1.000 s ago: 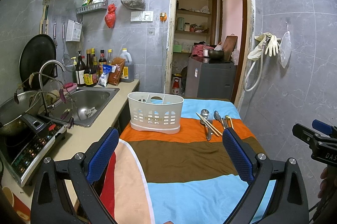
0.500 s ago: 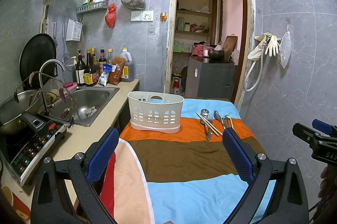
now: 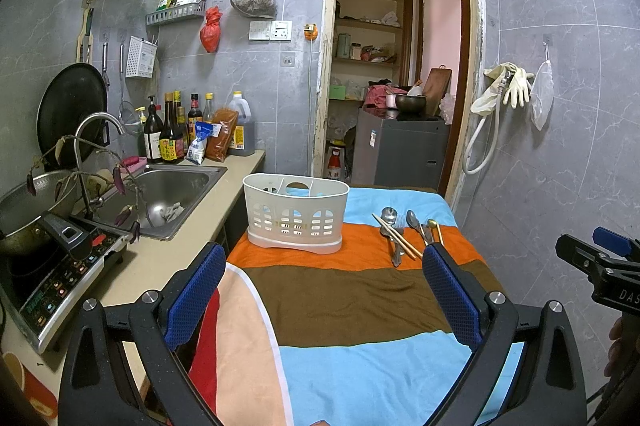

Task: Organize utensils

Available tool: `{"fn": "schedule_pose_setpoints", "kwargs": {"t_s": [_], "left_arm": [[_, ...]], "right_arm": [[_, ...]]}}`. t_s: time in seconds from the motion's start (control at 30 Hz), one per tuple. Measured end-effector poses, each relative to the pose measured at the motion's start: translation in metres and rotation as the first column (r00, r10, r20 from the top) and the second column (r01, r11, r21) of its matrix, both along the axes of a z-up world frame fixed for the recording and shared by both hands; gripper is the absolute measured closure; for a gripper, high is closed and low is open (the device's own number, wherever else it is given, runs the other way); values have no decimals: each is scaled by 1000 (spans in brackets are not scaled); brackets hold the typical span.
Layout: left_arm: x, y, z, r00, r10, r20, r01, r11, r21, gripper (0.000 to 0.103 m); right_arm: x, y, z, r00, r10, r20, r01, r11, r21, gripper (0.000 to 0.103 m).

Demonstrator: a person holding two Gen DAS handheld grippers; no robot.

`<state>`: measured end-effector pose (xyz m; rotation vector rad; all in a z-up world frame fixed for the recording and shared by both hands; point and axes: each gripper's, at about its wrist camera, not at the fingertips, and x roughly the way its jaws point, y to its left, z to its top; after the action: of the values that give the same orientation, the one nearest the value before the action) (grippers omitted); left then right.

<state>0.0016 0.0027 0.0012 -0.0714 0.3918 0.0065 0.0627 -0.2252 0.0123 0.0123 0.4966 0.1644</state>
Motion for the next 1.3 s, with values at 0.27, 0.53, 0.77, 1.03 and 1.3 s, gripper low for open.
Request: {"fn": "schedule_pose_setpoints", "kwargs": {"t_s": [0.27,0.53,0.77,1.03,1.3], "left_arm": [[0,0,0,1000,-1,-1,1,1000,0,6],[0,0,0,1000,-1,0,1,1000,-1,6],[0,1,0,1000,-1,2,1,1000,-1,6],[4,4,-3,1000,6,4,-6,1000,-2,6],[24,14,1,1000,-19,7,19,1000,14,6]], "right_arm": [[0,0,0,1000,-1,0,1,1000,0,0],[0,1,-1,1000,-1,-1,1,1000,1,0],[0,2,-1,1000,0,-3,0,1000,0,0],[6,7,-4,1000,13,-8,-13,1000,-10,0],[15,23,-1,1000,-2,23,3,999,-46,0]]}}
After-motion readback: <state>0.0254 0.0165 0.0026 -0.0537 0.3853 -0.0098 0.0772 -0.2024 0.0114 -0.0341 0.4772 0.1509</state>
